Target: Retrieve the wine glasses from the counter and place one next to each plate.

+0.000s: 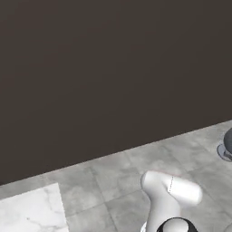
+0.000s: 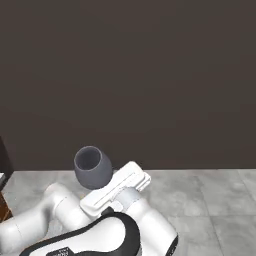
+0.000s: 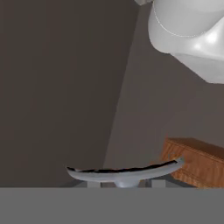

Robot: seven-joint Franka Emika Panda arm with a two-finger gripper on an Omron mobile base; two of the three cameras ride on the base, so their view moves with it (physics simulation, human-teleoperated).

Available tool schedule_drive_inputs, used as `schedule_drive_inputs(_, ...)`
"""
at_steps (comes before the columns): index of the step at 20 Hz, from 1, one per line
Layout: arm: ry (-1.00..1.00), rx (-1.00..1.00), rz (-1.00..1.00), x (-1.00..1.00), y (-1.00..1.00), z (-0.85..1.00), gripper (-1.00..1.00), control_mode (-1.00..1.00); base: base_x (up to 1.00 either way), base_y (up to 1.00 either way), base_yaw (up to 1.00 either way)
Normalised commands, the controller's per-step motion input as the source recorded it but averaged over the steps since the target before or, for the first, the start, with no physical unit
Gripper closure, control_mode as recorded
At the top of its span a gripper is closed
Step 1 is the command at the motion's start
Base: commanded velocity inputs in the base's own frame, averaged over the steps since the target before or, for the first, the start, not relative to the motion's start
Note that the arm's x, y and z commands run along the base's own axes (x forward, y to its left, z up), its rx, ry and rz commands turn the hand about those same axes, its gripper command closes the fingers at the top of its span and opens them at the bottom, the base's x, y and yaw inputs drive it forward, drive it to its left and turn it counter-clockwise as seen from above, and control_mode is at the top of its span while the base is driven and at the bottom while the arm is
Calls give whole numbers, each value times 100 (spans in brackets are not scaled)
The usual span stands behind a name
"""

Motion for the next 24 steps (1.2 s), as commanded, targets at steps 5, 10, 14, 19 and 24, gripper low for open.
schedule_drive_inputs(5,0,0,0,0,0,0,100,100,0,0,-100)
schedule_drive_inputs(10,0,0,0,0,0,0,100,100,0,0,-100)
schedule_drive_inputs(14,0,0,0,0,0,0,100,100,0,1,-98)
schedule_drive_inputs(19,0,0,0,0,0,0,100,100,13,11,-91)
schedule_drive_inputs(24,0,0,0,0,0,0,100,100,89,86,-67)
